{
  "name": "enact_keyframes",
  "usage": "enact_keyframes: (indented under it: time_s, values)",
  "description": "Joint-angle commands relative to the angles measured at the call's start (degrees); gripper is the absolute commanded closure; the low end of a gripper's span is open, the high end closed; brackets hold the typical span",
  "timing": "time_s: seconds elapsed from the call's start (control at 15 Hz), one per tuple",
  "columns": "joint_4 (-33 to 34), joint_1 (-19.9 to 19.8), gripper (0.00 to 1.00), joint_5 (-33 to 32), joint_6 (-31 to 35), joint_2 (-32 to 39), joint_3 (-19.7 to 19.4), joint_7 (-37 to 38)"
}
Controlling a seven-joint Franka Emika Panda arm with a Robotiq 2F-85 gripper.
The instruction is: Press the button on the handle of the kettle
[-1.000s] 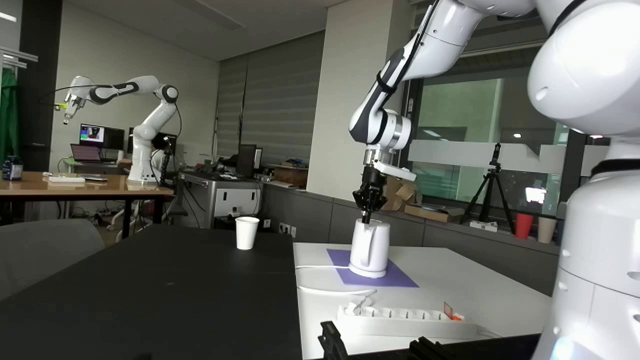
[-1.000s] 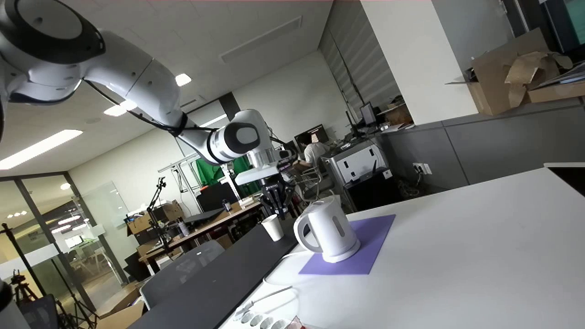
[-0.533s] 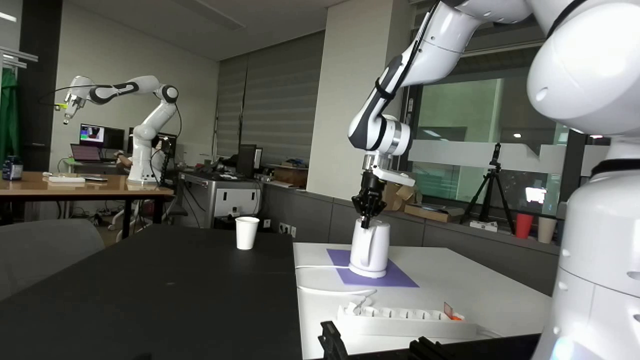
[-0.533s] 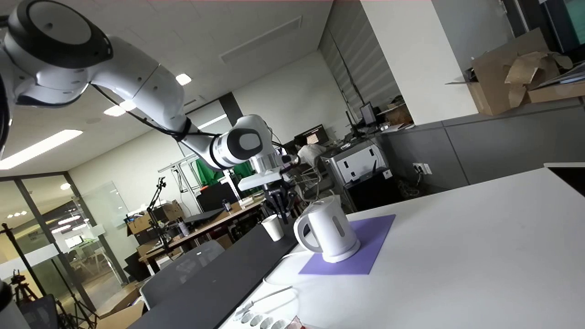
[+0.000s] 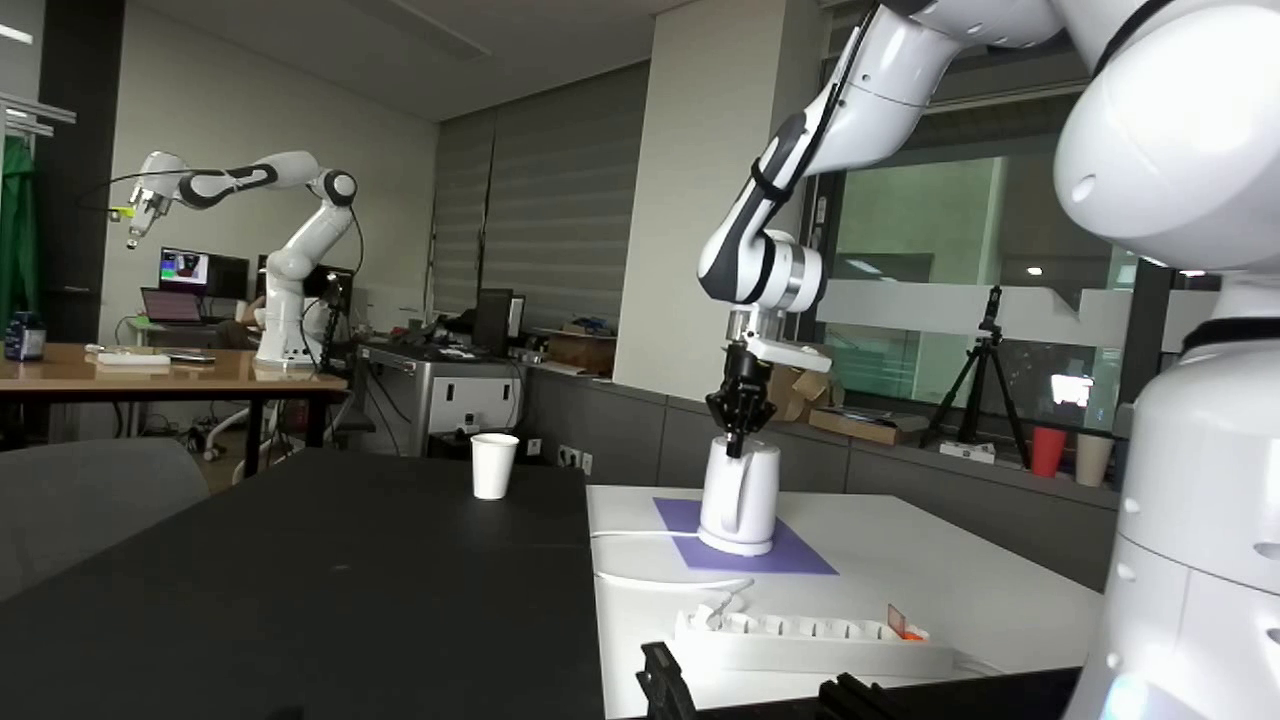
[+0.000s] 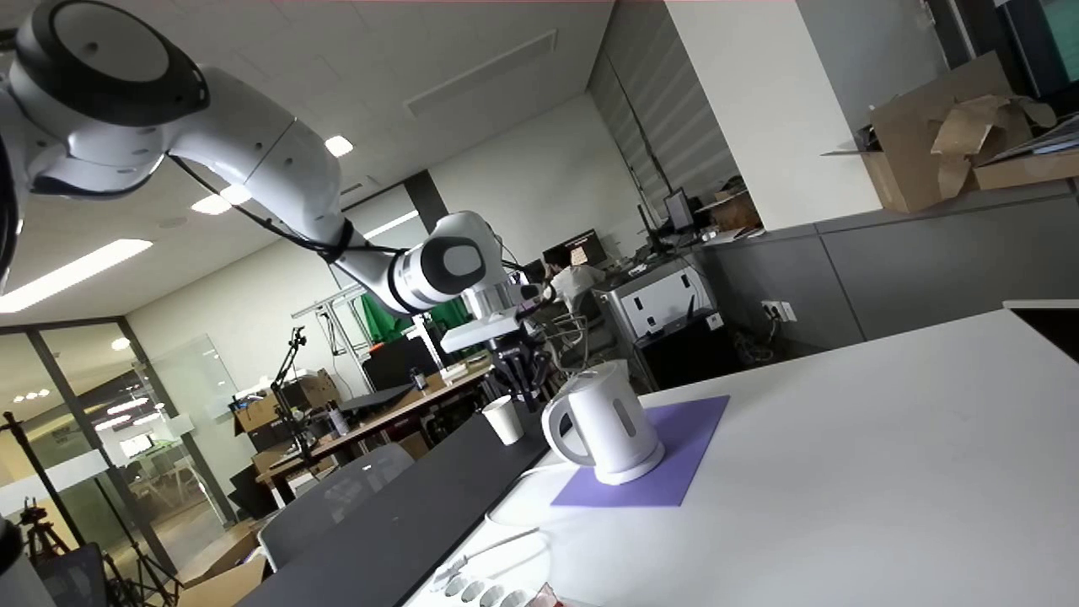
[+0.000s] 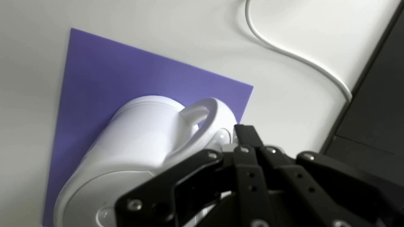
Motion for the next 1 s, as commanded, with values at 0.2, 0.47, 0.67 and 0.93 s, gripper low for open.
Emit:
enact_keyframes:
  time_s: [0.2, 0.47, 0.67, 0.93]
  values:
    - [0.0, 0.6, 1.0, -3.5, 1.2, 0.5, -1.3, 5.2]
    - [0.2, 0.4, 1.0, -3.4, 1.1, 0.9, -1.0, 5.7]
    - [0.4, 0.5, 1.0, -3.4, 0.9, 1.3, -1.0, 6.0]
    - [0.5, 1.0, 1.0, -3.6, 1.2, 2.2, -1.2, 6.9]
